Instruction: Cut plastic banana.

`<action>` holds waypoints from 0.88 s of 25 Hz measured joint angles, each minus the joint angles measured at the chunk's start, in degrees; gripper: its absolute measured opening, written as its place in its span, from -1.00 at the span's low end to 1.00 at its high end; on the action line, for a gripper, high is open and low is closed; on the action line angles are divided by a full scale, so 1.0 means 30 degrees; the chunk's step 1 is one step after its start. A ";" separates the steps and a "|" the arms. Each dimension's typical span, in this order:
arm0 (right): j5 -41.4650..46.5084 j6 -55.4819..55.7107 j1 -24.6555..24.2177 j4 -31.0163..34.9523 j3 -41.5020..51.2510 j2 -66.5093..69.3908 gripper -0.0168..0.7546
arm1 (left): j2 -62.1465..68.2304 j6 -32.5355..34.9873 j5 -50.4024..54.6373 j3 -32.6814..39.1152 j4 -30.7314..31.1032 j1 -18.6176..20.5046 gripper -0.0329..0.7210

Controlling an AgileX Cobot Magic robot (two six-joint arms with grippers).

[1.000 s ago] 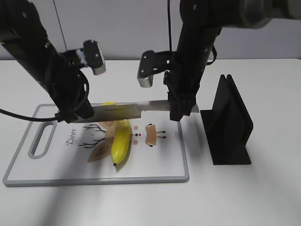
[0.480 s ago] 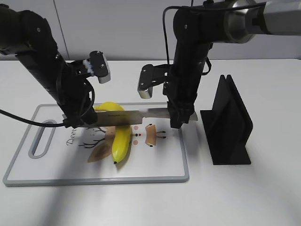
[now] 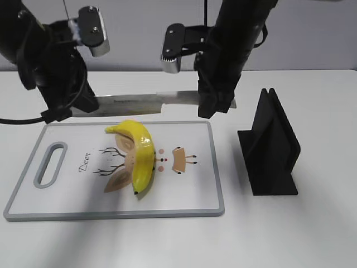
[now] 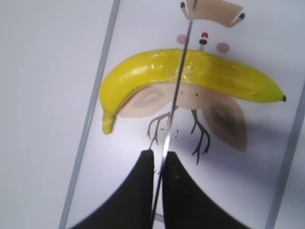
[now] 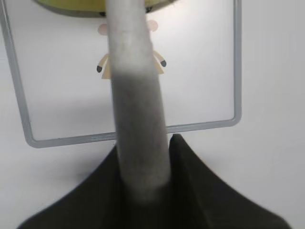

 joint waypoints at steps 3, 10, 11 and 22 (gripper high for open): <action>0.0203 0.0000 0.0015 0.0140 0.0000 -0.0826 -0.47 | -0.1051 0.0000 0.0218 0.0000 0.0000 -0.0062 -0.86; 0.0286 -0.0069 0.0015 0.0233 0.0000 -0.1229 -0.47 | -0.1511 0.0058 0.0299 0.0000 -0.0124 -0.0062 -0.86; 0.0286 -0.0069 0.0015 0.0233 0.0000 -0.1229 -0.47 | -0.1511 0.0062 0.0299 0.0000 -0.0154 -0.0062 -0.86; 0.0722 0.0113 -0.0148 -0.0268 0.0035 -0.1229 -0.54 | -0.1835 -0.0033 -0.1250 0.0022 -0.0525 0.0037 0.79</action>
